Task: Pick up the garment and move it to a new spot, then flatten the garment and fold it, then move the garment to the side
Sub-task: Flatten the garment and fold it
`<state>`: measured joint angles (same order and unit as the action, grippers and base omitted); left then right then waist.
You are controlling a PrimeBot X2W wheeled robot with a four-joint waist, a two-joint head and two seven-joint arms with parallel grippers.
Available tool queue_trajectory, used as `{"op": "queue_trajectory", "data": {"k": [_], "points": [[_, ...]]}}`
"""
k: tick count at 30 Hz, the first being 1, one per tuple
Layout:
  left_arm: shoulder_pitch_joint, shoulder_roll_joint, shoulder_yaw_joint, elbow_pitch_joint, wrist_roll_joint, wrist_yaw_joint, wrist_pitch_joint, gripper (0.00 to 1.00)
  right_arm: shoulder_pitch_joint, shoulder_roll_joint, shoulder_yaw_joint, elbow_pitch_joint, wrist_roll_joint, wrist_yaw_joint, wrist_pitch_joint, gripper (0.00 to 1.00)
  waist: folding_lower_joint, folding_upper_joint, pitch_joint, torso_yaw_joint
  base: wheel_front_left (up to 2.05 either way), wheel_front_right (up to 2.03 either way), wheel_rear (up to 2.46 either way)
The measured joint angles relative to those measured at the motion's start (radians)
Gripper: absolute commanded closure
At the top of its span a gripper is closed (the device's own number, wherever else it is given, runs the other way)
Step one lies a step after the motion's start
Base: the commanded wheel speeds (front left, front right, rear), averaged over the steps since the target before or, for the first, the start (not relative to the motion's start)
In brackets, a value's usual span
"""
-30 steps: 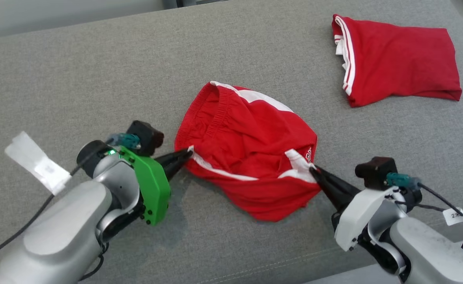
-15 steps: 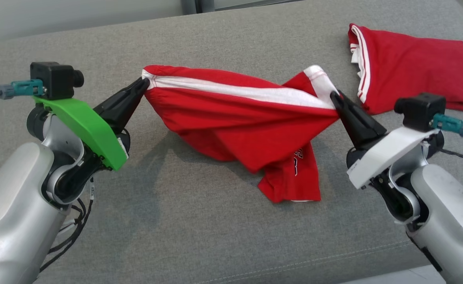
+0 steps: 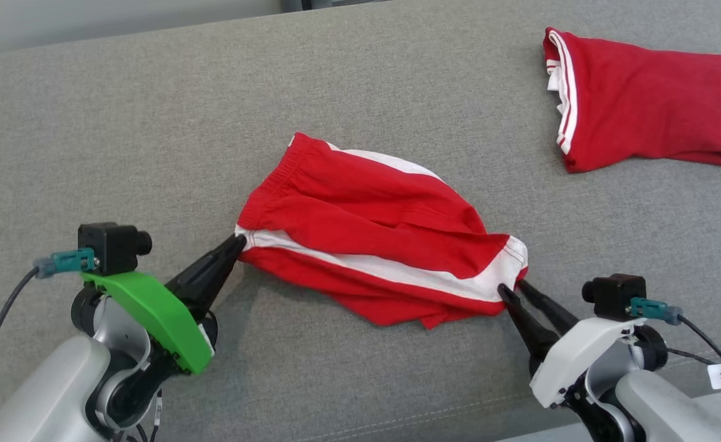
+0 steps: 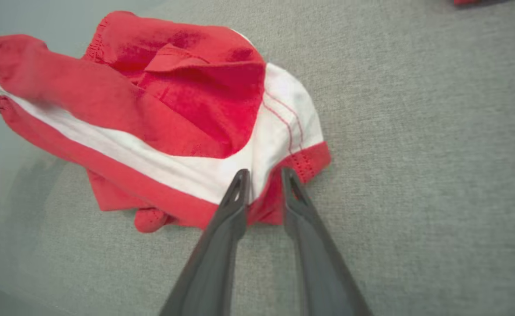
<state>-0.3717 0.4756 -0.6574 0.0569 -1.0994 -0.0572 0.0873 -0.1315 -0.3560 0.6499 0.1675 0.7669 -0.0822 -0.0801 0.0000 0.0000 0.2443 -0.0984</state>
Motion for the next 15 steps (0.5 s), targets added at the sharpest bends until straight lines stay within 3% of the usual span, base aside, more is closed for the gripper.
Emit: {"op": "queue_trajectory", "data": {"k": [7, 15], "points": [[0.048, 0.03, -0.042, -0.068, 0.041, 0.022, 0.0, 1.0, -0.003, -0.14, -0.014, -0.045, -0.052, 0.004, 0.011, 0.0, 0.0, 0.0, 0.009, 0.002, 0.0, 0.0, 0.0], [0.09, 0.06, -0.045, -0.113, 0.06, 0.047, -0.002, 1.0, -0.065, -0.258, 0.01, -0.089, -0.103, 0.072, 0.082, 0.0, 0.0, 0.0, 0.007, 0.041, 0.0, 0.0, 0.0]]}}
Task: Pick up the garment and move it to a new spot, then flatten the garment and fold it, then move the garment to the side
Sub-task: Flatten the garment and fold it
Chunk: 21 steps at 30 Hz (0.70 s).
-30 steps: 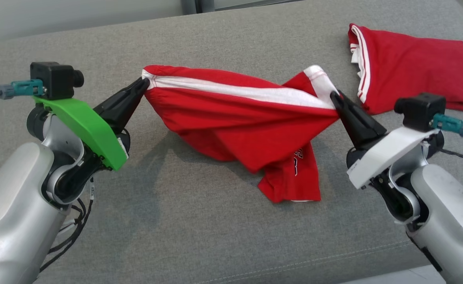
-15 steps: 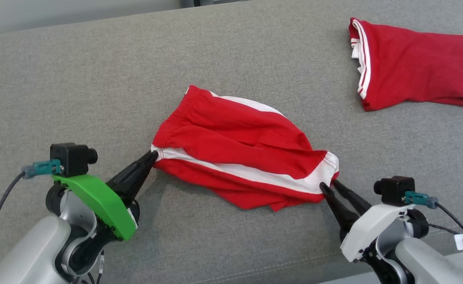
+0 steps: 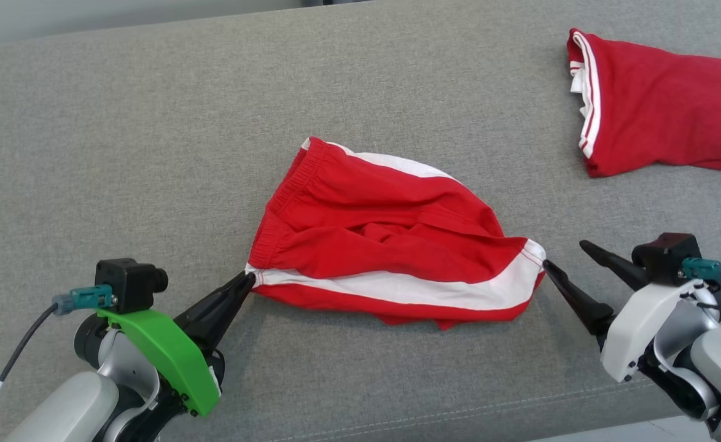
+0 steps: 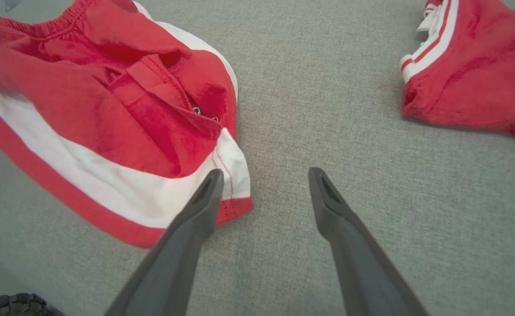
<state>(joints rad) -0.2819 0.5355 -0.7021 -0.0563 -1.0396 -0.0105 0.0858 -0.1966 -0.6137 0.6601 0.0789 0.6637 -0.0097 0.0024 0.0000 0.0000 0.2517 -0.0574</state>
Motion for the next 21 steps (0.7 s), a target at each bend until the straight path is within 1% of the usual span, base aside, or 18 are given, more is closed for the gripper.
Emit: {"op": "queue_trajectory", "data": {"k": [6, 7, 8, 11, 12, 13, 14, 15, 16, 19, 20, 21], "points": [[0.001, 0.003, 0.0, -0.024, 0.005, 0.007, -0.008, 1.0, -0.044, -0.045, 0.028, -0.003, 0.007, 0.068, 0.082, 0.0, 0.0, 0.0, 0.002, 0.034, 0.0, 0.0, 0.0], [0.001, 0.003, 0.0, -0.024, 0.005, 0.007, -0.008, 1.0, -0.044, -0.045, 0.028, -0.003, 0.007, 0.068, 0.082, 0.02, 0.0, 0.0, 0.002, 0.034, 0.0, 0.0, 0.0], [0.001, 0.004, 0.0, -0.029, 0.005, 0.011, -0.009, 1.0, -0.044, -0.046, 0.03, -0.002, 0.019, 0.076, 0.095, 0.04, 0.0, 0.0, 0.001, 0.041, 0.0, 0.0, 0.0], [0.001, 0.007, 0.001, -0.042, 0.005, 0.012, -0.009, 1.0, -0.044, -0.051, 0.036, 0.0, 0.028, 0.087, 0.125, 0.02, 0.0, 0.0, 0.0, 0.059, 0.0, 0.0, 0.0], [0.001, 0.008, 0.002, -0.046, 0.005, 0.016, -0.009, 1.0, -0.044, -0.053, 0.039, 0.001, 0.032, 0.089, 0.133, 0.04, 0.0, 0.0, 0.0, 0.065, 0.0, 0.0, 0.0], [0.001, 0.01, 0.006, -0.049, 0.005, 0.019, -0.009, 1.0, -0.046, -0.053, 0.042, 0.001, 0.033, 0.09, 0.14, 0.06, 0.0, 0.0, 0.0, 0.07, 0.0, 0.0, 0.0], [0.003, 0.012, 0.012, -0.051, 0.005, 0.021, -0.011, 1.0, -0.05, -0.053, 0.048, 0.001, 0.035, 0.095, 0.15, 0.12, 0.0, 0.0, 0.0, 0.075, 0.0, 0.0, 0.0], [0.005, 0.016, 0.017, -0.053, 0.005, 0.026, -0.017, 1.0, -0.056, -0.051, 0.057, 0.001, 0.037, 0.098, 0.16, 0.22, 0.0, 0.0, 0.0, 0.079, 0.0, 0.0, 0.0], [0.008, 0.021, 0.02, -0.055, 0.005, 0.03, -0.018, 1.0, -0.062, -0.048, 0.063, -0.001, 0.041, 0.098, 0.167, 0.24, 0.0, 0.0, 0.0, 0.081, 0.0, 0.0, 0.0], [0.022, 0.024, 0.021, -0.063, 0.005, 0.03, -0.018, 1.0, -0.068, -0.041, 0.068, -0.005, 0.053, 0.106, 0.176, 0.25, 0.0, 0.0, 0.0, 0.084, 0.0, 0.0, 0.0], [0.025, 0.024, 0.021, -0.067, 0.004, 0.033, -0.018, 1.0, -0.068, -0.04, 0.07, -0.005, 0.058, 0.106, 0.181, 0.33, 0.0, 0.0, 0.0, 0.085, 0.0, 0.0, 0.0], [0.026, 0.024, 0.021, -0.072, 0.004, 0.037, -0.018, 1.0, -0.068, -0.039, 0.071, -0.006, 0.062, 0.107, 0.185, 0.49, 0.0, 0.0, 0.0, 0.085, 0.0, 0.0, 0.0]]}}
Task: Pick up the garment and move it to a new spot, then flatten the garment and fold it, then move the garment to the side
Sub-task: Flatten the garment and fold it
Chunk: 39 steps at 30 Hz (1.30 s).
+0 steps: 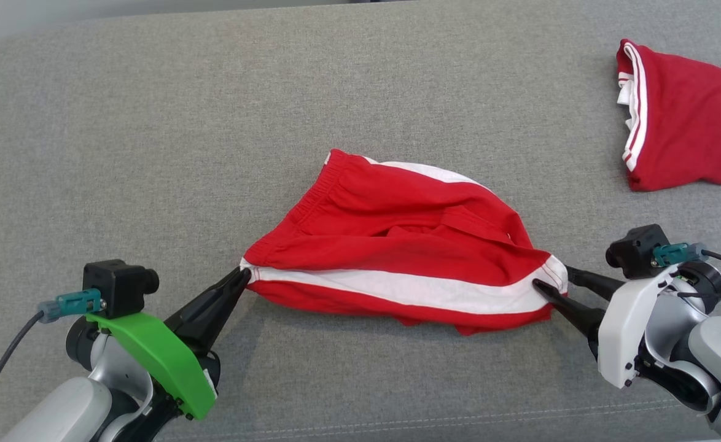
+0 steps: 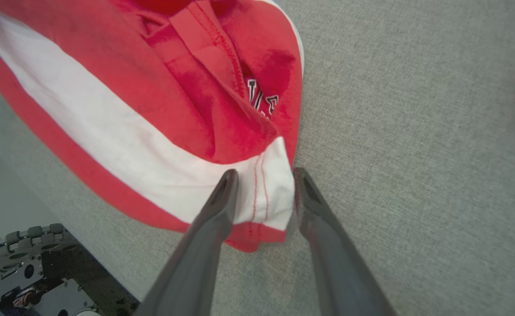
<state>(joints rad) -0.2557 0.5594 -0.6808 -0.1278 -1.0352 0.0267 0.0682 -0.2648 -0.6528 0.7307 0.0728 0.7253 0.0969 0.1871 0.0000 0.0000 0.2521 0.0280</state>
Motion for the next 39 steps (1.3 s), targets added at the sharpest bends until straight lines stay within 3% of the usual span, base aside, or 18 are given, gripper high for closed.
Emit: {"op": "queue_trajectory", "data": {"k": [3, 6, 15, 22, 28, 36, 39], "points": [[0.002, 0.003, 0.002, -0.009, 0.0, 0.004, -0.001, 1.0, -0.003, 0.003, 0.008, -0.005, 0.007, 0.002, 0.01, 0.62, 0.0, 0.0, 0.0, -0.001, 0.0, 0.0, 0.0], [0.018, 0.017, 0.011, -0.015, 0.0, 0.01, -0.008, 1.0, -0.008, 0.012, 0.019, -0.019, 0.011, 0.008, 0.018, 1.0, 0.0, 0.0, 0.001, -0.008, 0.0, 0.0, 0.0], [0.027, 0.024, 0.024, -0.03, -0.003, 0.019, -0.009, 1.0, -0.013, 0.014, 0.014, -0.061, 0.041, 0.012, 0.026, 1.0, 0.0, 0.0, 0.002, -0.03, 0.0, 0.0, 0.0], [0.029, 0.05, 0.101, -0.057, -0.037, 0.027, -0.036, 1.0, -0.043, 0.017, -0.102, -0.127, 0.153, 0.012, -0.013, 1.0, 0.0, 0.0, -0.016, -0.044, 0.0, 0.0, 0.0], [0.028, 0.071, 0.184, -0.167, -0.121, 0.008, -0.06, 1.0, -0.065, 0.003, -0.243, -0.208, 0.274, 0.006, -0.069, 1.0, 0.0, 0.0, -0.052, -0.053, 0.0, 0.0, 0.0], [0.031, 0.11, 0.222, -0.325, -0.214, -0.034, -0.046, 1.0, -0.024, -0.019, -0.295, -0.308, 0.382, 0.006, -0.081, 1.0, 0.0, 0.0, -0.111, -0.061, 0.0, 0.0, 0.0], [0.039, 0.128, 0.231, -0.371, -0.224, -0.035, -0.041, 1.0, 0.013, -0.049, -0.303, -0.335, 0.397, -0.012, -0.072, 1.0, 0.0, 0.0, -0.131, -0.065, 0.0, 0.0, 0.0]]}}
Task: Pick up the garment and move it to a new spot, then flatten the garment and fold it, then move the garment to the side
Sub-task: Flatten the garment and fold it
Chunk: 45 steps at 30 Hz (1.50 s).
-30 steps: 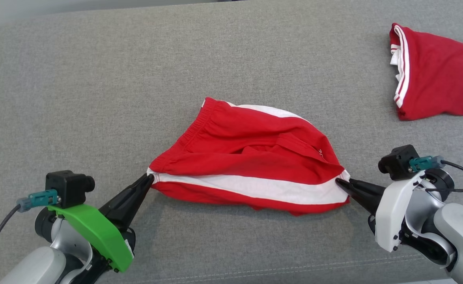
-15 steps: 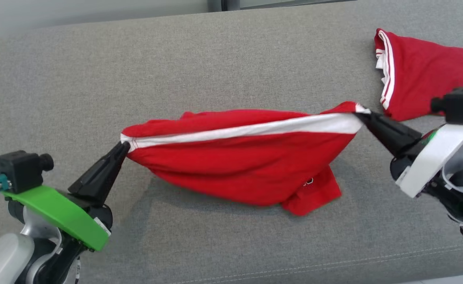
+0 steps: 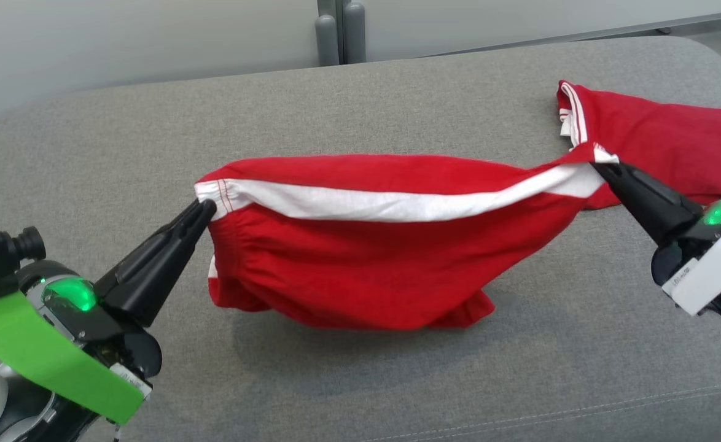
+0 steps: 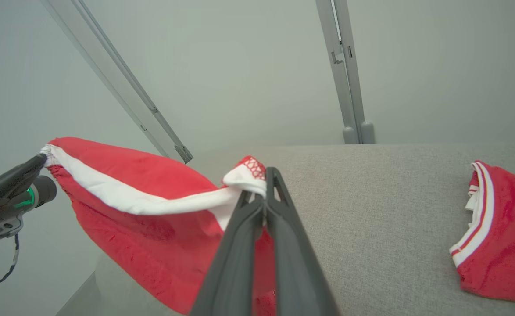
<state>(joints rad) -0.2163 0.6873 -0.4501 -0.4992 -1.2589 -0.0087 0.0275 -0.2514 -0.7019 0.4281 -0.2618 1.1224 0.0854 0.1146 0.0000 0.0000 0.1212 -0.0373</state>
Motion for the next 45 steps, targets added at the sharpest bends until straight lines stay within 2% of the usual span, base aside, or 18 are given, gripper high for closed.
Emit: {"op": "queue_trajectory", "data": {"k": [3, 7, 8, 9, 12, 15, 17, 20, 24, 28, 32, 35, 36, 37, 39, 40, 43, 45], "points": [[0.028, 0.03, 0.001, -0.054, -0.03, 0.0, 0.027, 1.0, 0.069, -0.044, 0.013, -0.028, 0.045, -0.018, 0.055, 1.0, 0.0, 0.0, -0.019, -0.005, 0.0, 0.0, 0.0], [0.07, 0.094, -0.025, -0.134, -0.032, -0.001, 0.082, 1.0, 0.257, -0.123, 0.068, -0.068, 0.148, -0.06, 0.162, 1.0, 0.0, 0.0, -0.037, -0.01, 0.0, 0.0, 0.0], [0.082, 0.114, -0.026, -0.161, -0.032, 0.0, 0.096, 1.0, 0.302, -0.129, 0.069, -0.094, 0.193, -0.067, 0.174, 1.0, 0.0, 0.0, -0.041, -0.01, 0.0, 0.0, 0.0], [0.11, 0.156, -0.015, -0.235, -0.044, 0.004, 0.114, 1.0, 0.355, -0.13, 0.065, -0.176, 0.282, -0.07, 0.187, 1.0, 0.0, 0.0, -0.045, -0.012, 0.0, 0.0, 0.0], [0.119, 0.19, 0.012, -0.345, -0.088, 0.018, 0.14, 1.0, 0.382, -0.142, 0.027, -0.28, 0.4, -0.074, 0.201, 1.0, 0.0, 0.0, -0.037, -0.016, 0.0, 0.0, 0.0], [0.118, 0.213, 0.024, -0.416, -0.163, 0.029, 0.184, 1.0, 0.422, -0.139, 0.015, -0.337, 0.572, -0.098, 0.242, 1.0, 0.0, 0.0, -0.015, -0.022, 0.0, 0.0, 0.0], [0.114, 0.227, 0.023, -0.411, -0.217, 0.044, 0.23, 1.0, 0.474, -0.131, 0.048, -0.344, 0.697, -0.136, 0.294, 1.0, 0.0, 0.0, 0.005, -0.024, 0.0, 0.0, 0.0], [0.08, 0.277, 0.037, -0.344, -0.25, 0.079, 0.289, 1.0, 0.554, -0.175, 0.107, -0.344, 0.746, -0.19, 0.369, 1.0, 0.0, 0.0, 0.04, -0.024, 0.0, 0.0, 0.0], [0.021, 0.332, 0.1, -0.271, -0.295, 0.106, 0.338, 1.0, 0.537, -0.23, 0.051, -0.396, 0.754, -0.193, 0.379, 1.0, 0.0001, 0.0, 0.09, -0.016, 0.0, 0.0, 0.0], [-0.05, 0.37, 0.155, -0.208, -0.328, 0.107, 0.381, 1.0, 0.431, -0.239, -0.042, -0.436, 0.765, -0.193, 0.379, 1.0, 0.0001, 0.0, 0.144, -0.008, 0.0, 0.0, 0.0], [-0.136, 0.406, 0.15, -0.117, -0.365, 0.115, 0.473, 1.0, 0.235, -0.228, -0.138, -0.419, 0.808, -0.21, 0.379, 1.0, 0.0001, 0.0, 0.199, -0.002, 0.0, 0.0, 0.0], [-0.242, 0.409, 0.142, -0.019, -0.355, 0.116, 0.518, 1.0, 0.045, -0.152, -0.19, -0.391, 0.864, -0.218, 0.363, 1.0, 0.0002, 0.0, 0.241, 0.003, 0.0, 0.0, 0.0], [-0.242, 0.409, 0.142, -0.019, -0.355, 0.116, 0.518, 1.0, 0.045, -0.152, -0.19, -0.391, 0.864, -0.218, 0.363, 1.0, 0.0002, 0.0, 0.241, 0.003, 0.0, 0.0, 0.0], [-0.287, 0.408, 0.139, 0.009, -0.335, 0.116, 0.527, 1.0, -0.032, -0.116, -0.215, -0.369, 0.865, -0.219, 0.333, 1.0, 0.0002, 0.0, 0.255, 0.006, 0.0, 0.0, 0.0], [-0.394, 0.378, 0.142, 0.058, -0.302, 0.119, 0.522, 1.0, -0.199, -0.06, -0.277, -0.288, 0.84, -0.219, 0.244, 1.0, 0.0002, 0.0, 0.283, 0.011, 0.0, 0.0, 0.0], [-0.46, 0.339, 0.148, 0.077, -0.275, 0.119, 0.501, 1.0, -0.286, -0.05, -0.303, -0.222, 0.806, -0.219, 0.188, 1.0, 0.0002, 0.0, 0.298, 0.015, 0.0, 0.0, 0.0], [-0.665, 0.215, 0.148, 0.101, -0.167, 0.114, 0.435, 1.0, -0.481, -0.039, -0.318, -0.092, 0.733, -0.217, 0.063, 1.0, 0.0002, 0.0, 0.339, 0.026, 0.0, 0.0, 0.0], [-0.773, 0.179, 0.126, 0.105, -0.057, 0.114, 0.402, 1.0, -0.577, -0.011, -0.295, -0.059, 0.685, -0.216, -0.007, 1.0, 0.0003, 0.0001, 0.368, 0.035, 0.0, 0.0, 0.0]]}}
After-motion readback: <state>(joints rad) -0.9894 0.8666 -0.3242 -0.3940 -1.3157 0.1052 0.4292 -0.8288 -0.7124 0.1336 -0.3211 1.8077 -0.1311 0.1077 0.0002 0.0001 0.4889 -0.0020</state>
